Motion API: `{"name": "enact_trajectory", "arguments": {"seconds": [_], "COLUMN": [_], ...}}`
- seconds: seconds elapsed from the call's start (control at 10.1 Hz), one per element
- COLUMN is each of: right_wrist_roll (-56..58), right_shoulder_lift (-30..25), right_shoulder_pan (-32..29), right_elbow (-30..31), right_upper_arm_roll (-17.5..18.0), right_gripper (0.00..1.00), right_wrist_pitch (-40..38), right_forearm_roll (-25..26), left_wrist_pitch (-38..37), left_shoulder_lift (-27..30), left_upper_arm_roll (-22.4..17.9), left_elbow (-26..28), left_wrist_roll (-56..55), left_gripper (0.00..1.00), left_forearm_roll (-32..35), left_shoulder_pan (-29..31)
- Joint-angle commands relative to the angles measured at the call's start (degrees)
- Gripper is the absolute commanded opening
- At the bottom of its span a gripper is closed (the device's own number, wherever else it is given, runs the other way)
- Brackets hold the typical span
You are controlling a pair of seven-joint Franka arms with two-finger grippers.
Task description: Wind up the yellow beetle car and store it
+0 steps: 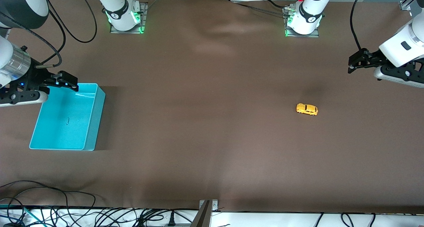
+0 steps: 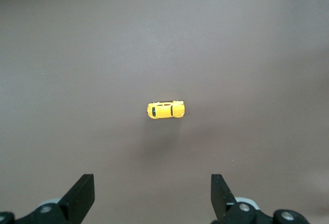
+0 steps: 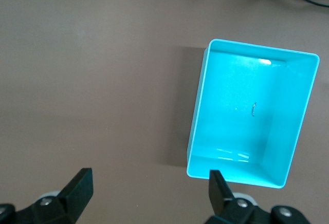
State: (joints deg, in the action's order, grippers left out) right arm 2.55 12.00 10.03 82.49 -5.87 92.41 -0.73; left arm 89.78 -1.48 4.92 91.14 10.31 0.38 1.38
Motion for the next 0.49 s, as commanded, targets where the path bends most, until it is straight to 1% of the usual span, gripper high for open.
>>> {"name": "enact_trajectory", "arguments": {"seconds": [0.0,0.1,0.39], "right_wrist_roll": [-4.8,-8.0,-7.0], "right_shoulder_lift": [-0.4,-0.5,-0.8], "right_shoulder_pan": [0.2,0.3,0.3], "right_elbow": [0.3,0.3,0.4], "right_upper_arm_roll": [0.3,0.5,0.4], "right_gripper": [1.0,1.0,1.0], "right_wrist_pitch": [0.4,0.4,-0.1], "right_forearm_roll": [0.1,0.3,0.6], "left_wrist_pitch": [-1.2,-1.2,-1.2], "left_shoulder_lift": [-1.0,-1.0,-1.0], "left_upper_arm_roll": [0.2,0.2,0.2], "left_elbow": [-1.7,-1.7,-1.7], "left_wrist_roll": [0.6,0.6,0.6], "left_gripper": [1.0,1.0,1.0], "left_forearm_roll": [-0.5,-0.5,-0.6], "left_shoulder_pan": [1.4,1.6,1.8]}}
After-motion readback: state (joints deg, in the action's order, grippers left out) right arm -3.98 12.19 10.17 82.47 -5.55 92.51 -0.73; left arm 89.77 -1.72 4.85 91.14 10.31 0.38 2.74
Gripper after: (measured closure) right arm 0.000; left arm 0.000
